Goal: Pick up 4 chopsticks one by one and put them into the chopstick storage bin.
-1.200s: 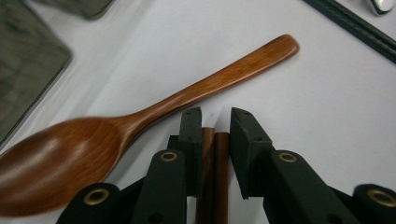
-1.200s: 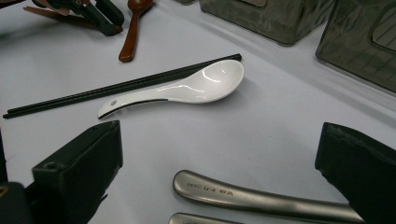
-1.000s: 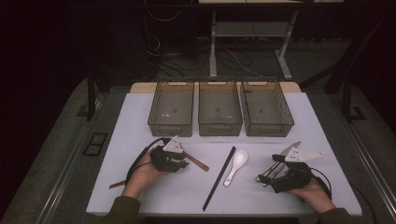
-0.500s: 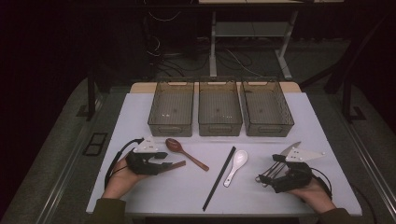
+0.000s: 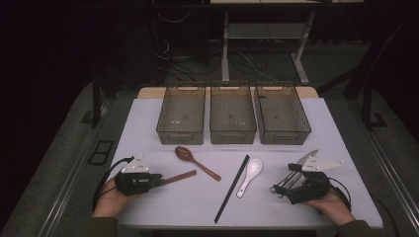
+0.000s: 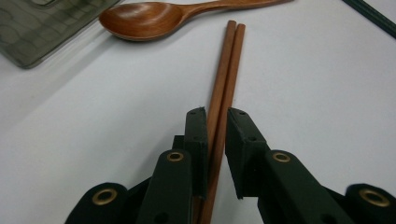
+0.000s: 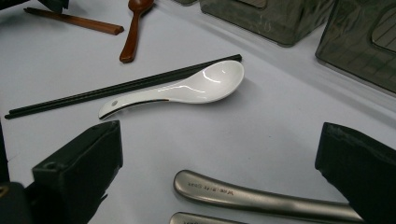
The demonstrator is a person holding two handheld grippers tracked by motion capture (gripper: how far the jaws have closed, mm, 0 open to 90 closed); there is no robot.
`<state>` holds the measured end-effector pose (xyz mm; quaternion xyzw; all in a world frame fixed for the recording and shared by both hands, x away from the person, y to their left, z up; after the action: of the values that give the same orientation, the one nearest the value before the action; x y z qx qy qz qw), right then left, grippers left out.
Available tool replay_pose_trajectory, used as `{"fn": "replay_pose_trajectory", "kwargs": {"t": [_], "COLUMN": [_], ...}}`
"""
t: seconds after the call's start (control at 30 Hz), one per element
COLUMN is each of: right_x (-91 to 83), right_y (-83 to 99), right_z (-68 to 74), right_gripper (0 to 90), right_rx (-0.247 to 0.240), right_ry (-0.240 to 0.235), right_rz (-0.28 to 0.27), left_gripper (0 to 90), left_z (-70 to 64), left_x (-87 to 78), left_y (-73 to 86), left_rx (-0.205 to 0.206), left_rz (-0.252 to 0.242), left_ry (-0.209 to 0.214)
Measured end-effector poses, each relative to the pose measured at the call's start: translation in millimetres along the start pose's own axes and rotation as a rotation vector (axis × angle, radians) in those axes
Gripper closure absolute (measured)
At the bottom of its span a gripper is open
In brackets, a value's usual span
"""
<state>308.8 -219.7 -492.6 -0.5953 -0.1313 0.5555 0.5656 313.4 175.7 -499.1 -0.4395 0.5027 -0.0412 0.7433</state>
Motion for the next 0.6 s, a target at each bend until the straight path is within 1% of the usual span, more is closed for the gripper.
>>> {"fn": "replay_pose_trajectory", "kwargs": {"t": [0.03, 0.13, 0.17, 0.23, 0.6], "right_x": [0.1, -0.1, -0.1, -0.5, -0.5], "right_y": [0.2, 0.1, 0.1, -0.1, -0.2], "right_z": [0.0, 0.2, 0.2, 0.1, 0.1], "right_gripper": [0.7, 0.7, 0.7, 0.7, 0.7], "right_rx": [0.000, -0.001, -0.001, 0.000, 0.000], "right_ry": [0.000, -0.001, -0.001, -0.001, -0.001], "right_rz": [0.002, 0.002, 0.002, 0.000, 0.000], "left_gripper": [77.2, 77.4, 77.4, 78.1, 78.9], "left_z": [-0.7, -1.7, -1.6, -2.6, -2.9], "left_x": [1.0, 2.2, 2.6, 3.4, 5.5], "left_y": [0.1, 0.1, 0.9, 1.3, 4.9], "left_rx": [0.014, 0.017, 0.027, 0.028, 0.051], "left_rz": [0.009, 0.013, 0.017, 0.013, 0.041], "left_ry": [0.002, 0.000, 0.003, 0.007, 0.005]}}
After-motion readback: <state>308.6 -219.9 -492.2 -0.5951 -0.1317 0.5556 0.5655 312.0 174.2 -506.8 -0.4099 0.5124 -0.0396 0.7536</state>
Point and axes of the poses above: each handheld gripper's, and its own axes: x roughly forward along the jaws, y roughly out of its underside, z roughly to its left, the point moved 10 cm from there along x, roughly forward along the jaws, and after that the axes turned 10 degrees about -y, right-handed, at the moved point
